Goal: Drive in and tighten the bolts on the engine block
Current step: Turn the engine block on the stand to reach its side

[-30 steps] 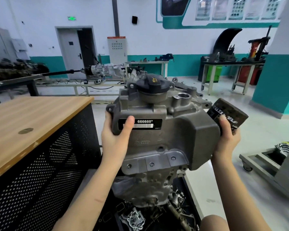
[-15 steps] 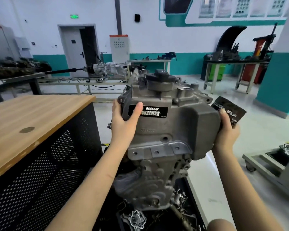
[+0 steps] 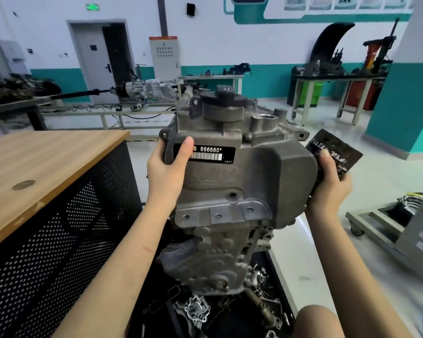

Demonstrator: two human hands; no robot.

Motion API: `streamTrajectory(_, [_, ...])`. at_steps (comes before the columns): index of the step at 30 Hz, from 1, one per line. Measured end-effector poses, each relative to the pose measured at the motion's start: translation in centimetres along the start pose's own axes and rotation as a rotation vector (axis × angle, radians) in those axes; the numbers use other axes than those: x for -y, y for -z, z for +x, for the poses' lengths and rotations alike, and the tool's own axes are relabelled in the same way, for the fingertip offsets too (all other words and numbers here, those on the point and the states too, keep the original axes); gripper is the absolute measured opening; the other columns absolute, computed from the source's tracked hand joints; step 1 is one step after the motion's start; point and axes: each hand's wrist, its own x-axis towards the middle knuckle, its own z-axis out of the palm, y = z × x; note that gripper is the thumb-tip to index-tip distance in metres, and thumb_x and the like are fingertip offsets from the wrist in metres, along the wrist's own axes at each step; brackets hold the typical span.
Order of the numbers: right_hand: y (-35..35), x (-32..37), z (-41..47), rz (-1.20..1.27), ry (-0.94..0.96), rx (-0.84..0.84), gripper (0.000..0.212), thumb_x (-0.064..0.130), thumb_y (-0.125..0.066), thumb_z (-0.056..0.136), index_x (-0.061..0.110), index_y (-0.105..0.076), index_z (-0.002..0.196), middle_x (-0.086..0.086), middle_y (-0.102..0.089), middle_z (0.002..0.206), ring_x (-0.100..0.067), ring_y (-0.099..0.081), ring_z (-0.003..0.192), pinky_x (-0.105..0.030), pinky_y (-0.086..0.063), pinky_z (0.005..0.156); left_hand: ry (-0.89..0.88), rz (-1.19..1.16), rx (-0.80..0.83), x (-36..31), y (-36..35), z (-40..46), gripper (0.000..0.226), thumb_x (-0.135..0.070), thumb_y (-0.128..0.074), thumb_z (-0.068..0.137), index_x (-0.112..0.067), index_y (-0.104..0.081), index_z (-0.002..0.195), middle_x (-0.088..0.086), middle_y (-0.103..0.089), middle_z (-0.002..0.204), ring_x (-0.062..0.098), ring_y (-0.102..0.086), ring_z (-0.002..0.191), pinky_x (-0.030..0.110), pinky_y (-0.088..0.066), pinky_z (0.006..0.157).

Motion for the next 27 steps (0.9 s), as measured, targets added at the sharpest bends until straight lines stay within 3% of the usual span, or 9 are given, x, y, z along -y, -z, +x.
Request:
streamTrajectory(3, [0.3,0.1,0.2,0.041,0.036,-0.014,0.042,0.030,-0.068,0.068,0.006,-0.056,0.100,-0.005,-0.062,0.086,-0.010,-0.063,0.070,-0.022,-0.050,0.062,-0.039,-0.029,-0.017,0.0,0.0,-0.6,0.023,-0.052,-0.065,0.071,-0.037,-0.061,0.088,-0.033,-0.065,0.081,-0.015,-0.059,0.083,0.020,-0.046,0.081])
streamTrajectory(6, [0.8,-0.1,0.4,0.093,0.041,-0.021,0.043,0.030,-0.068,0.068,0.005,-0.056,0.102,-0.004,-0.062,0.085,-0.008,-0.063,0.067,-0.021,-0.050,0.060,-0.107,-0.028,-0.027,-0.1,-0.2,-0.9,0.031,-0.060,-0.059,0.065,-0.041,-0.060,0.090,-0.035,-0.064,0.087,-0.015,-0.058,0.089,0.006,-0.044,0.076])
streamTrajectory(11, [-0.1,-0.5,0.9,0.045,0.034,-0.014,0.027,0.021,-0.068,0.080,0.005,-0.056,0.098,-0.005,-0.062,0.084,-0.009,-0.062,0.066,-0.023,-0.049,0.061,-0.026,-0.009,-0.024,0.4,-0.7,0.1,0.012,-0.051,-0.063,0.078,-0.043,-0.058,0.085,-0.040,-0.061,0.076,-0.024,-0.053,0.079,0.010,-0.042,0.076])
streamTrajectory(14, [-0.2,-1.2,1.7,0.031,-0.004,-0.023,0.021,0.020,-0.066,0.084,0.006,-0.057,0.096,-0.005,-0.062,0.084,-0.009,-0.061,0.066,-0.023,-0.049,0.060,-0.037,0.028,-0.010,0.7,-1.2,0.9,0.005,-0.044,-0.060,0.085,-0.044,-0.056,0.087,-0.043,-0.058,0.075,-0.028,-0.050,0.078,-0.001,-0.038,0.069])
streamTrajectory(17, [0.1,-1.4,1.9,-0.003,0.011,-0.014,0.016,0.022,-0.066,0.083,0.012,-0.057,0.091,-0.003,-0.062,0.085,-0.008,-0.061,0.068,-0.023,-0.049,0.062,-0.032,0.023,0.000,0.8,-1.2,0.9,0.008,-0.043,-0.061,0.084,-0.043,-0.055,0.089,-0.035,-0.059,0.080,-0.028,-0.050,0.077,-0.006,-0.037,0.066])
streamTrajectory(19, [0.0,-1.2,1.9,-0.014,0.024,-0.001,0.024,0.026,-0.067,0.079,0.010,-0.057,0.093,-0.004,-0.062,0.086,-0.009,-0.061,0.069,-0.023,-0.049,0.063,-0.024,0.026,0.009,0.6,-1.2,0.9,0.009,-0.040,-0.062,0.085,-0.044,-0.053,0.087,-0.037,-0.057,0.079,-0.030,-0.048,0.075,-0.007,-0.035,0.065])
streamTrajectory(23, [-0.2,-0.8,1.6,-0.009,0.018,0.031,0.035,0.030,-0.068,0.074,0.007,-0.056,0.097,-0.005,-0.062,0.087,-0.010,-0.061,0.070,-0.022,-0.050,0.062,-0.011,0.035,0.028,0.4,-1.1,1.1,0.011,-0.042,-0.063,0.082,-0.039,-0.054,0.088,-0.028,-0.059,0.087,-0.019,-0.053,0.082,0.011,-0.042,0.078])
streamTrajectory(27, [-0.2,-0.3,1.3,-0.021,-0.011,0.037,0.042,0.034,-0.067,0.070,0.007,-0.055,0.100,-0.005,-0.062,0.087,-0.011,-0.062,0.070,-0.024,-0.050,0.062,0.022,0.023,0.052,0.0,-1.0,0.7,0.035,-0.046,-0.068,0.074,-0.032,-0.054,0.102,-0.018,-0.059,0.100,0.003,-0.057,0.099,0.034,-0.045,0.097])
